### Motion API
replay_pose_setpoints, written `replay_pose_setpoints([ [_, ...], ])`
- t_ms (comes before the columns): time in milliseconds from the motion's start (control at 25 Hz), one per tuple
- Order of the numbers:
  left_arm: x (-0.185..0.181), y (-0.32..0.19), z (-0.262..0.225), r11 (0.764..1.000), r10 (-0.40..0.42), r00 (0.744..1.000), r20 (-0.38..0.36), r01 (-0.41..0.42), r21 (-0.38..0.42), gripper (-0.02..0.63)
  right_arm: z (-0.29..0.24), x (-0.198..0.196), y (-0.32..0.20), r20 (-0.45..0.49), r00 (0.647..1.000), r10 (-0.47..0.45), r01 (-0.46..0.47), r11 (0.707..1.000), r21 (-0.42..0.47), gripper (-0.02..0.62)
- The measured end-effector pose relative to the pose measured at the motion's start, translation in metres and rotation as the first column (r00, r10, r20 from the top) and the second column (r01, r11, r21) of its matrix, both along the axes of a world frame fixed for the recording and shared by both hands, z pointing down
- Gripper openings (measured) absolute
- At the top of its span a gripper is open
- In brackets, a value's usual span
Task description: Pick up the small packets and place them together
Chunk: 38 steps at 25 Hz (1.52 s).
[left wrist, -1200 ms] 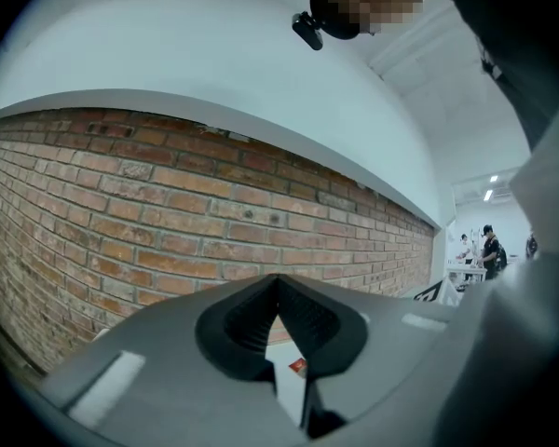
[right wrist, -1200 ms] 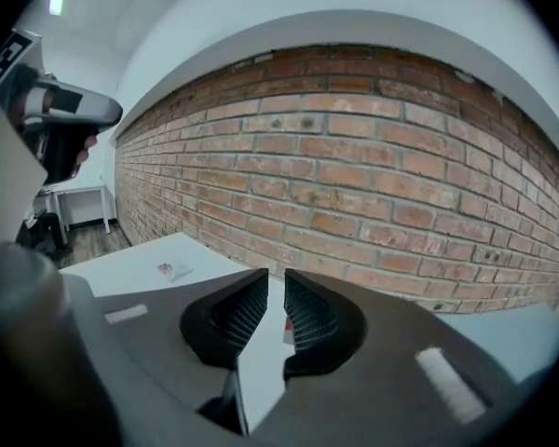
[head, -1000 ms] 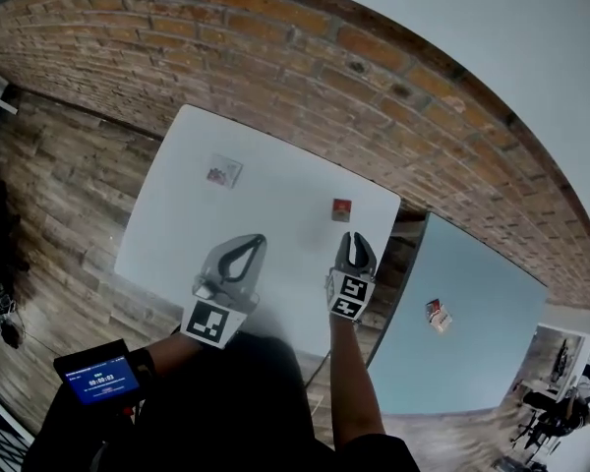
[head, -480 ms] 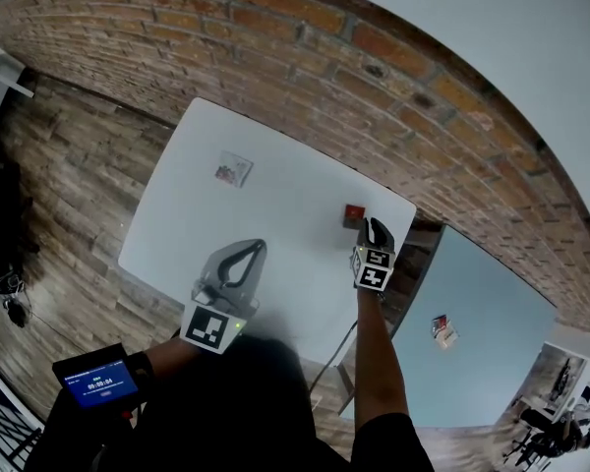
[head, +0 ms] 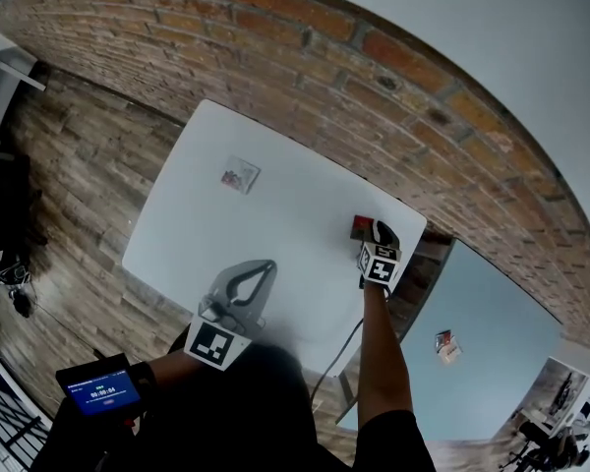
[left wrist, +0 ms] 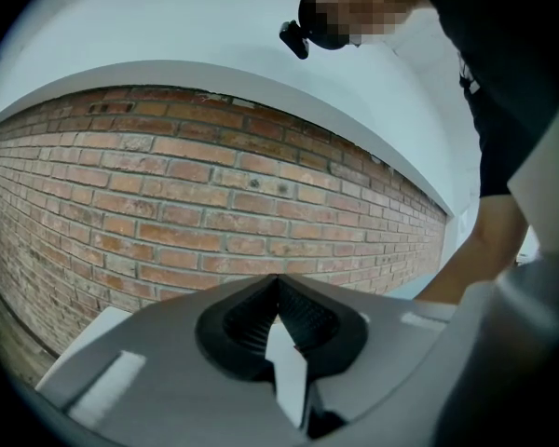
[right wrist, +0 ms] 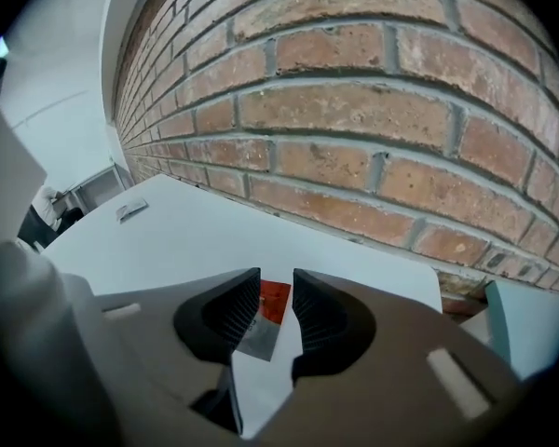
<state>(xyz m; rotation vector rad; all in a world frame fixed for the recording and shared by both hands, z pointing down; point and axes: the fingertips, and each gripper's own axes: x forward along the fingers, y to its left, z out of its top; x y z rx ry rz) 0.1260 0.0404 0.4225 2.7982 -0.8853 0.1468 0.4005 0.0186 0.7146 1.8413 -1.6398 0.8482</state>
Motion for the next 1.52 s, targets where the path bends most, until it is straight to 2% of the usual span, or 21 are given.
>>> replay_pose_setpoints([
  [200,0.000,0.000,0.008,1.000,0.003,1.000,0.023,-0.003,-0.017,0.000,0.021,0.005,0.003,0.048,0.999,0.017,-0.015,0.998,-0.053,0.127],
  [360,-0.005,-0.004,0.011,1.000,-0.008,0.999,0.034,0.009,-0.016,0.000,0.027,0.003,0.005,0.100,0.993,0.056,-0.051,0.997,-0.055,0.127],
  [680,-0.010,-0.006,0.011,0.999,-0.025,0.999,0.039,0.025,-0.022,0.000,0.019,-0.015,-0.002,0.123,0.992,0.004,0.000,0.999,-0.040,0.127],
  [840,-0.013,-0.004,0.012,0.999,-0.027,0.999,0.042,0.029,-0.028,0.000,0.026,-0.021,0.000,0.128,0.992,-0.010,0.019,0.997,-0.069,0.160],
  [1080,-0.019,-0.002,0.015,0.999,-0.038,0.998,0.050,0.039,-0.031,0.000,0.027,-0.020,0.000,0.109,0.994,-0.025,0.033,0.997,-0.072,0.146],
  [1240,-0.020,-0.001,0.013,0.999,-0.040,0.998,0.044,0.041,-0.026,0.000,0.026,-0.021,0.004,0.110,0.993,-0.037,0.046,0.996,-0.079,0.121],
  [1520,-0.021,0.000,0.012,0.999,-0.037,0.999,0.039,0.038,-0.022,0.000,0.020,-0.019,0.013,0.080,0.995,-0.056,0.063,0.995,-0.082,0.014],
])
